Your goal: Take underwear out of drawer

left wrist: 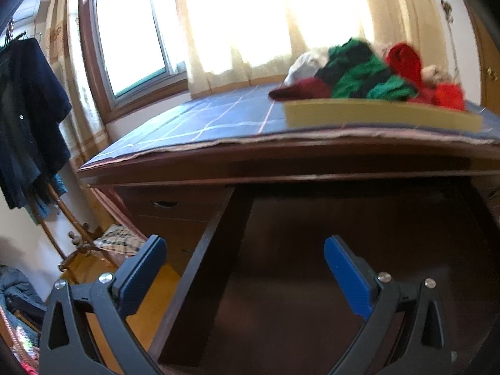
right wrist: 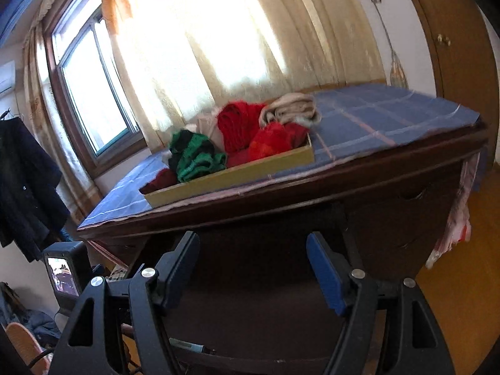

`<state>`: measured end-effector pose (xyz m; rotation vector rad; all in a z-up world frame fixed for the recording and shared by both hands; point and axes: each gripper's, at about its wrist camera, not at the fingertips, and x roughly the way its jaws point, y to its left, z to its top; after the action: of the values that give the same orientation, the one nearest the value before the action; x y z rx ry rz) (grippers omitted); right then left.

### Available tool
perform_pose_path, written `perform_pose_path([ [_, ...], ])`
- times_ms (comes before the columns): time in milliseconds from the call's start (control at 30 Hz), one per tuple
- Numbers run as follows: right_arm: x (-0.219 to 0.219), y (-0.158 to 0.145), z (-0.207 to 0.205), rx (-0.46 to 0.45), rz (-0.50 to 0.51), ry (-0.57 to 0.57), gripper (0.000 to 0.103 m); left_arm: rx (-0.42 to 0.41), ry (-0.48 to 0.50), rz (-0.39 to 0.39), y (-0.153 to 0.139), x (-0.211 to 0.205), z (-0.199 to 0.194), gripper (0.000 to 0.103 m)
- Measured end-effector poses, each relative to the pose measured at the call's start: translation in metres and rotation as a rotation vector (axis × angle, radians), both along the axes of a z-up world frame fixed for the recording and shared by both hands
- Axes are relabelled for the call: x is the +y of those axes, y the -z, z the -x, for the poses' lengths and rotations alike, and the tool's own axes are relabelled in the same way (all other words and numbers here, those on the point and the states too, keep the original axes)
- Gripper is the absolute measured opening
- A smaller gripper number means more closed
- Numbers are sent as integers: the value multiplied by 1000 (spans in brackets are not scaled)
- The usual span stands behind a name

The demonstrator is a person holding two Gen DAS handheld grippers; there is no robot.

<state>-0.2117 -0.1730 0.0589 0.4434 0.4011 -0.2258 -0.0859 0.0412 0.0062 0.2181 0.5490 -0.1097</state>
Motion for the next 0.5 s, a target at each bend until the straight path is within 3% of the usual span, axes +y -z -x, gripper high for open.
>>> perform_pose_path([
  [267, 26, -36, 30, -95, 133, 12, 73, -74, 90, 44, -42, -7, 40, 103],
  [500, 27, -38, 33, -97, 110, 38, 73, -89, 63, 107, -71, 2, 59, 103],
])
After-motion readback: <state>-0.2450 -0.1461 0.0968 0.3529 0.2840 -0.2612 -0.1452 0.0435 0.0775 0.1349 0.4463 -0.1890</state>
